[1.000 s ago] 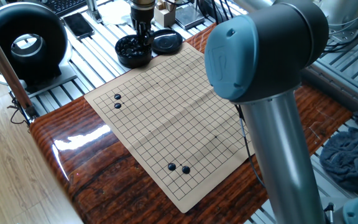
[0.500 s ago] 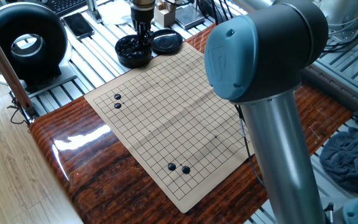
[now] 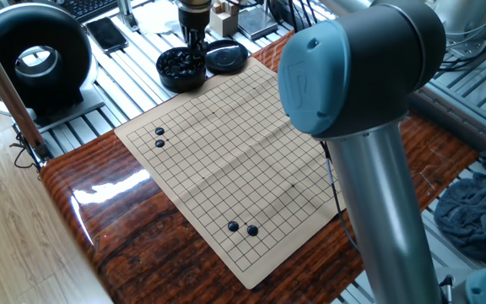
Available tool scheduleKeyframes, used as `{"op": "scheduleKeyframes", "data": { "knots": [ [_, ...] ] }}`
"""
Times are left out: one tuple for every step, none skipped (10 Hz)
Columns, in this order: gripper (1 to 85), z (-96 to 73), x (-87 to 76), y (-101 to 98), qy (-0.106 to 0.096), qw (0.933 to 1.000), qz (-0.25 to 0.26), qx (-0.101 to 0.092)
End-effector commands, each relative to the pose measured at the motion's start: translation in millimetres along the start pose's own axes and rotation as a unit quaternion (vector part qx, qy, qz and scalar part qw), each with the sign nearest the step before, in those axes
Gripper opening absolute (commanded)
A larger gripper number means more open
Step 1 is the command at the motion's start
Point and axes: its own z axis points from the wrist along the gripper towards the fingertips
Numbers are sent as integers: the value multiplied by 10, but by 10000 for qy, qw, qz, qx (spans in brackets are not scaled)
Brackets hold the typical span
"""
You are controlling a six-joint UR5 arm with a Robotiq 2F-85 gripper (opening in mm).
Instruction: Play the first move as black on the 3-4 point in the upper right corner of the Go board
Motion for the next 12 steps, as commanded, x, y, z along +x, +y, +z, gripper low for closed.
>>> {"op": "scheduleKeyframes", "data": {
  "knots": [
    [117,-122,15,17,-61,9996,282,-41],
    [100,-148,21,13,-101,9987,499,-46],
    [93,-158,10,5,-170,9964,824,-64],
    [83,-160,15,-23,-191,9939,1084,-35],
    [83,-166,-1,-26,-233,9912,1300,-39],
    [83,-173,-31,-13,-295,9875,1546,-78],
    [83,-175,-40,-17,-305,9847,1713,-79],
    [83,-178,-46,-25,-301,9816,1886,-74],
    [87,-180,-45,-35,-277,9780,2065,-59],
    [90,-179,-56,-36,-274,9720,2334,-73],
    [97,-180,-76,-27,-293,9630,2677,-110],
    [97,-179,-88,-23,-309,9565,2898,-135]
  ]
}}
